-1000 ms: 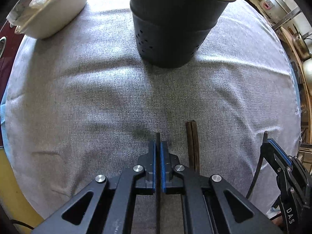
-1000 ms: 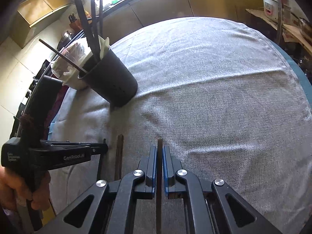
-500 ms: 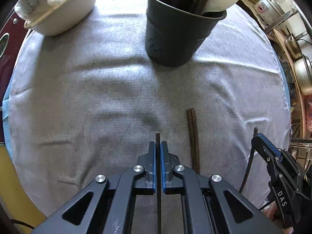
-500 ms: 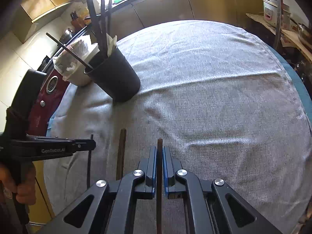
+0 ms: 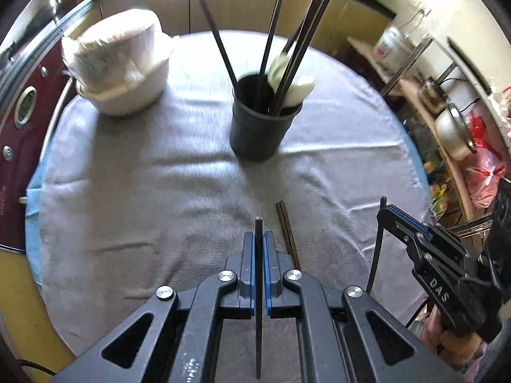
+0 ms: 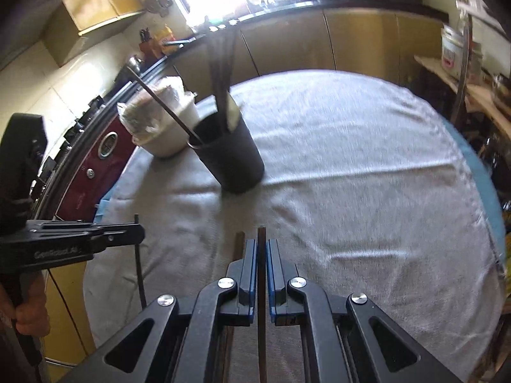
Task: Organize utensils
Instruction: 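Lift both chopsticks and carry them above the black holder, then lower the chopsticks into the black holder with both grippers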
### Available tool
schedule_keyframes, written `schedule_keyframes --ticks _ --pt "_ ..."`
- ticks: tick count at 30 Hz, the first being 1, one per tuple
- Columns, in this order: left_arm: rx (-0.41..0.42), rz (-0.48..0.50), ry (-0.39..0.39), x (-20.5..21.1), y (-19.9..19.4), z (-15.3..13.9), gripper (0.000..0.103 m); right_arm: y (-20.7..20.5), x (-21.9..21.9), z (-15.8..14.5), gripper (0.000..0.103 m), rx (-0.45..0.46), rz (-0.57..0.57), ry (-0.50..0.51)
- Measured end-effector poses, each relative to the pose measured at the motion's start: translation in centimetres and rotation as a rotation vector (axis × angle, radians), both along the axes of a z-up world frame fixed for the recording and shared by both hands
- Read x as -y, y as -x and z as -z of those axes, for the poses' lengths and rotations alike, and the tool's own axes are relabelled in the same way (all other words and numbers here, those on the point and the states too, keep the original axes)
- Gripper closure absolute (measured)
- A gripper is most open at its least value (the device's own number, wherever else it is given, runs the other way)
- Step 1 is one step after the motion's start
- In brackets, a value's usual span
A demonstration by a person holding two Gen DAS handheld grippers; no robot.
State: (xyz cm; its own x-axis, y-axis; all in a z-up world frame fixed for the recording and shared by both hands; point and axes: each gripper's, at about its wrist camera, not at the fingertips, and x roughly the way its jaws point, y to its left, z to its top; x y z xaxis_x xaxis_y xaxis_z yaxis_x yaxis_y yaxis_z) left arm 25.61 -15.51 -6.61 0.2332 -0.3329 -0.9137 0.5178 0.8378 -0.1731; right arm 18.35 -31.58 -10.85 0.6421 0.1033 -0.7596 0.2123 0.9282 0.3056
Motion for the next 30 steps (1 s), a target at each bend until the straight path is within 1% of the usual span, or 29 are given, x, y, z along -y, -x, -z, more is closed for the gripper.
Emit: schedule_keyframes --ticks 1,2,4,7,12,21,28,30 --pt "0.018 0.0 0.003 0.4 -0.1 -0.1 0.099 0.2 -0.2 -0.5 0.097 0.016 -0.003 0.007" --pt "0.053 0.001 0.015 -0.3 0.5 -0.8 0.099 0.5 -0.4 -1.1 0.097 0.035 -0.006 0.011" --pt "0.089 0.0 0.046 -1.3 1.3 -1.8 0.099 1.0 -0.8 -2.1 0.097 0.07 -0.009 0.022" --pt "0.167 0.001 0.068 -2.8 2.8 -3.1 0.099 1.9 -1.3 -3.6 0.097 0.116 -0.006 0.049" --pt "0.258 -0.01 0.105 -4.5 4.1 -5.3 0.099 2.8 -2.0 -5.7 0.097 0.175 -0.002 0.083" --pt "0.376 -0.026 0.171 -5.8 3.5 -9.5 0.099 2.6 -2.9 -9.7 0.097 0.276 0.017 0.122" --pt "0.468 -0.004 0.205 -4.3 2.0 -12.8 0.099 0.5 -2.8 -13.1 0.097 0.345 0.044 0.157" --pt "0.487 0.006 0.228 -3.8 1.4 -13.6 0.099 -0.4 -2.6 -14.2 0.097 0.361 0.049 0.169"
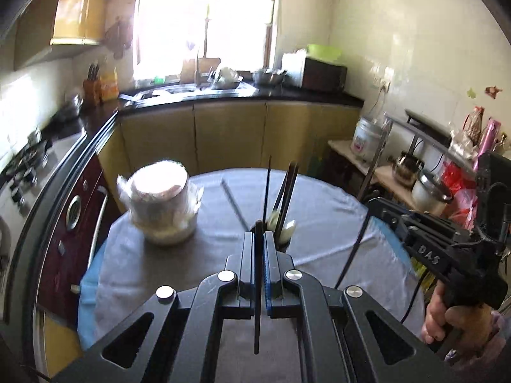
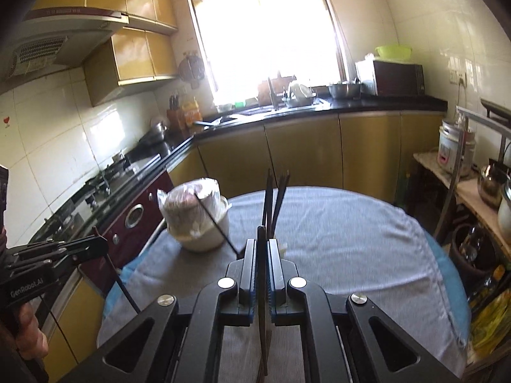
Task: Organize utensils
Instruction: 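Lower the chopsticks into the black holder with both grippers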
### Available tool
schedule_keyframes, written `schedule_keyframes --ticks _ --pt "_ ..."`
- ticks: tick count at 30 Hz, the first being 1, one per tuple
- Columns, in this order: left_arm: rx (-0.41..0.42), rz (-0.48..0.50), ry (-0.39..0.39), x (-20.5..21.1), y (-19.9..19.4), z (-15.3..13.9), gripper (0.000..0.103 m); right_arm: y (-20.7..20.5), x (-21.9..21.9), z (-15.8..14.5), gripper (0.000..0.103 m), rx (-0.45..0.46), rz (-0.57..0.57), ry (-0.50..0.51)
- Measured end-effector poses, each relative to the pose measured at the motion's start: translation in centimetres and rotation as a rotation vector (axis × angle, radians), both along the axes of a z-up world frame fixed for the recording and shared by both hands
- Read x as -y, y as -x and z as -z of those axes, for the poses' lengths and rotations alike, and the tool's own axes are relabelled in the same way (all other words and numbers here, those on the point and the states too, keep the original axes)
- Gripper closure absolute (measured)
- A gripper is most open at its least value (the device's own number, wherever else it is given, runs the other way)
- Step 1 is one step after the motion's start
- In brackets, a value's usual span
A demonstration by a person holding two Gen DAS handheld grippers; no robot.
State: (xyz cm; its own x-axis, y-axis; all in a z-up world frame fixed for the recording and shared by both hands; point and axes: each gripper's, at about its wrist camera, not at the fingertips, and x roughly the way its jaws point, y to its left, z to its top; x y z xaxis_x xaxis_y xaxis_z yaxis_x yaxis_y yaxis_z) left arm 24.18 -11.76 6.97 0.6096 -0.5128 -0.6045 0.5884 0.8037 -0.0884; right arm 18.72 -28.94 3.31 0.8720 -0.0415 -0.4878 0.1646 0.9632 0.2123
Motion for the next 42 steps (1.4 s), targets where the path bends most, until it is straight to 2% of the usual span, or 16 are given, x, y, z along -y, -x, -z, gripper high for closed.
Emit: schedule_keyframes --ticks 9,14,18,26,31,37,42 --pt "0.074 -0.012 0.083 2.3 -3.8 -4.0 0.099 -4.5 0.6 -4.7 0.097 0.083 0.017 0.035" --pt "0.107 -0.028 0.139 3.0 -5.6 -5.1 0.099 -6.6 1.1 -6.5 0.097 0.136 0.033 0.02" --pt "0.134 -0.059 0.17 3.5 -6.9 -4.9 0.099 -8.5 1.2 -6.8 0.097 0.162 0.05 0.031" --pt "0.126 -0.098 0.202 4.5 -9.1 -2.0 0.099 -11.9 2.0 -4.3 0.097 0.156 0.085 0.014" --pt "0.129 -0.072 0.249 5.0 -9.4 0.2 0.098 -12.9 2.5 -2.0 0.097 0.131 0.091 0.003" --pt "0.17 -0.077 0.216 5.5 -8.7 2.4 0.098 -12.8 2.9 0.1 0.097 0.1 0.077 -0.009" --pt "0.158 -0.079 0.207 4.9 -8.4 4.1 0.098 -12.4 2.7 2.0 0.097 0.055 0.043 -0.011"
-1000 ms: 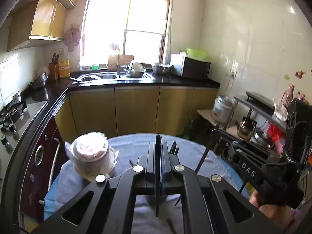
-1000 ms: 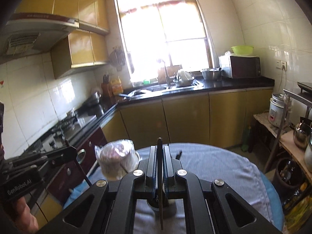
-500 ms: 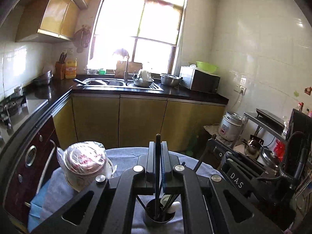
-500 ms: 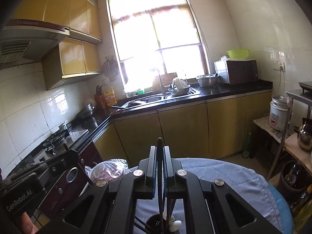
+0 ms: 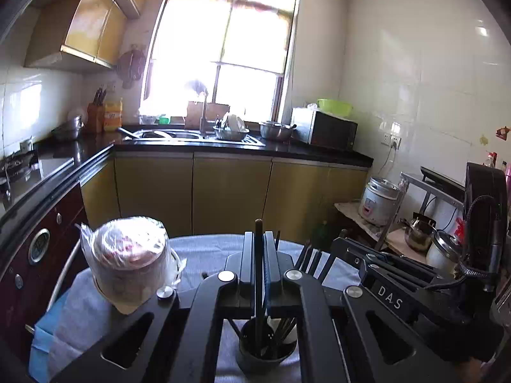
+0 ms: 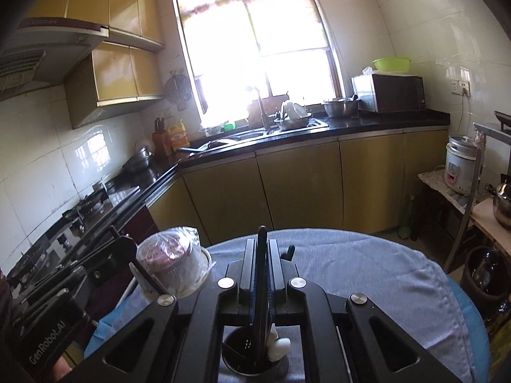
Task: Organize utensils
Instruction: 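Lower the chopsticks into the black holder with both grippers, then open both grippers and pull them back from the holder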
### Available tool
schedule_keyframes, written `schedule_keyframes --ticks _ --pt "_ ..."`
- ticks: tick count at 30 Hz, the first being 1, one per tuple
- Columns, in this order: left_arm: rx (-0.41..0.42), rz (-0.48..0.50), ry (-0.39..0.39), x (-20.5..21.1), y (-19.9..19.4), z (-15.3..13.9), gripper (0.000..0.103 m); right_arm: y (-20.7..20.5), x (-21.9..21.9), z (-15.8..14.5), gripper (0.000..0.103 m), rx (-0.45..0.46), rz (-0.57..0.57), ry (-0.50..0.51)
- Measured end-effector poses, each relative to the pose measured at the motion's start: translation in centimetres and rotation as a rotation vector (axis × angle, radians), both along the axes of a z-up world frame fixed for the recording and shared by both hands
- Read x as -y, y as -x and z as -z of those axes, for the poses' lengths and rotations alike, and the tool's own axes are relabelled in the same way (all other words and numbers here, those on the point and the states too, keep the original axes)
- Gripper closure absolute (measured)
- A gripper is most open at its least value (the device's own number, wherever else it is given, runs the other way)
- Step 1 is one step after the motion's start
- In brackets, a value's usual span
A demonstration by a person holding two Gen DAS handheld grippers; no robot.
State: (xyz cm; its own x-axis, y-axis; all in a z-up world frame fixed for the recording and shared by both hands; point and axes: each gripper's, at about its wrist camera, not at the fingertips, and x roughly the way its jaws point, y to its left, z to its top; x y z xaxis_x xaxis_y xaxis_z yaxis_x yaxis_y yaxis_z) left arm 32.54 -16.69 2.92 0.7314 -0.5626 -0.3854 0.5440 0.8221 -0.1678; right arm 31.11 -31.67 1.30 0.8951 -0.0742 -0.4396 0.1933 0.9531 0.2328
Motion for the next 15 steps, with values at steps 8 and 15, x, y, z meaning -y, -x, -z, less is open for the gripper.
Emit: schedule_keyframes --ticks 8,15 --pt "-0.038 0.01 -0.034 -0.5 -0.2 1.5 0.098 0.1 0.1 2.3 0.095 -0.065 -0.045 -0.043" --pt "-0.049 0.038 -0.098 -1.1 0.8 1.4 0.083 0.6 0.5 2.3 0.094 -0.102 -0.063 -0.09"
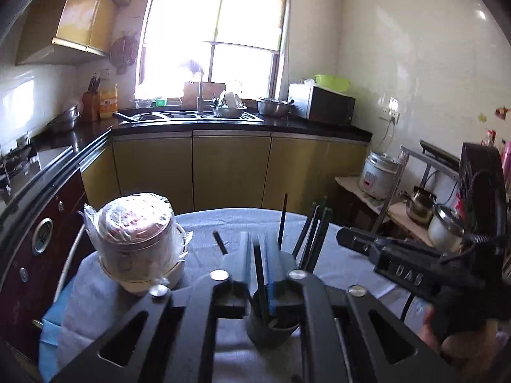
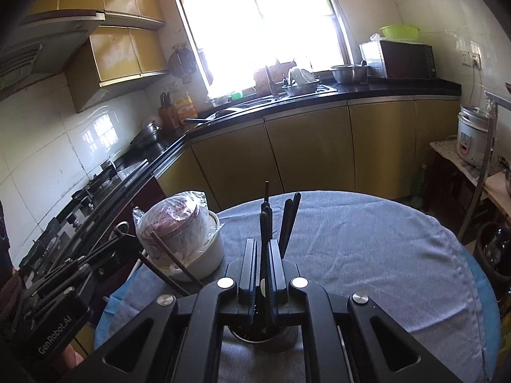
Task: Organize utensils
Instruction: 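Open both grippers and pull them back from the holder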
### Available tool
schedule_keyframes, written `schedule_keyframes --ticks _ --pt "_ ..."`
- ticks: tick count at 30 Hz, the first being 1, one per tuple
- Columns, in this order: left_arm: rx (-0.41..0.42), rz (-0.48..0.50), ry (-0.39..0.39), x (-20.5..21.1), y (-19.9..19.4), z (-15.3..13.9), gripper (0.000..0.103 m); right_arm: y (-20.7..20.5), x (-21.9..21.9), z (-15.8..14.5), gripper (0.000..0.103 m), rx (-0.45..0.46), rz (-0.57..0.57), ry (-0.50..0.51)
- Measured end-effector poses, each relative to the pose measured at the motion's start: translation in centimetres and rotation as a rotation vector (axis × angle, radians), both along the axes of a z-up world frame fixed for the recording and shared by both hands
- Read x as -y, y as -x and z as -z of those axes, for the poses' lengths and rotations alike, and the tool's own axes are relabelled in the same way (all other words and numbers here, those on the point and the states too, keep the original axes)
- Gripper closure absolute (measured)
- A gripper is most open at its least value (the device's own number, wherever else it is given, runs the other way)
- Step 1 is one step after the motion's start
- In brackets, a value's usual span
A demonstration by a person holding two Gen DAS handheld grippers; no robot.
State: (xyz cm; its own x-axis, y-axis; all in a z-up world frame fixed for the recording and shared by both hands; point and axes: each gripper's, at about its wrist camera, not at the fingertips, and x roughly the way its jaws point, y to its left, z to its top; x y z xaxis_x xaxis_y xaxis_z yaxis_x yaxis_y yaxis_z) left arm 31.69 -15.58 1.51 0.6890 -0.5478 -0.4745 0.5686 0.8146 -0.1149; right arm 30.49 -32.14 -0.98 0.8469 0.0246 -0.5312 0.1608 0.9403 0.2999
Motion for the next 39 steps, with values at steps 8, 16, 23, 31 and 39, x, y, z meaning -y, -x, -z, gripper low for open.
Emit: schedule_keyframes --ticks 8,16,23,31,39 --pt "0.017 -0.025 0.011 -4.0 4.6 -0.1 0.032 4.3 0.6 0.0 0.091 0.011 0.015 -0.055" --pt "-0.082 -0.143 -0.14 -6.7 9.9 3.4 0.029 10.4 0.0 2.9 0.09 -0.054 0.027 -0.091" --pt "-0.126 -0.244 -0.246 -8.6 14.4 5.9 0.029 15.2 -1.7 5.9 0.09 -0.126 0.009 -0.1" --pt "-0.149 -0.257 -0.267 -10.1 18.2 7.4 0.029 20.1 -4.9 9.1 0.09 -0.183 -0.029 -0.108" --pt "-0.219 -0.263 -0.3 -11.5 20.4 10.0 0.028 24.0 -6.0 12.9 0.09 -0.259 -0.04 -0.144"
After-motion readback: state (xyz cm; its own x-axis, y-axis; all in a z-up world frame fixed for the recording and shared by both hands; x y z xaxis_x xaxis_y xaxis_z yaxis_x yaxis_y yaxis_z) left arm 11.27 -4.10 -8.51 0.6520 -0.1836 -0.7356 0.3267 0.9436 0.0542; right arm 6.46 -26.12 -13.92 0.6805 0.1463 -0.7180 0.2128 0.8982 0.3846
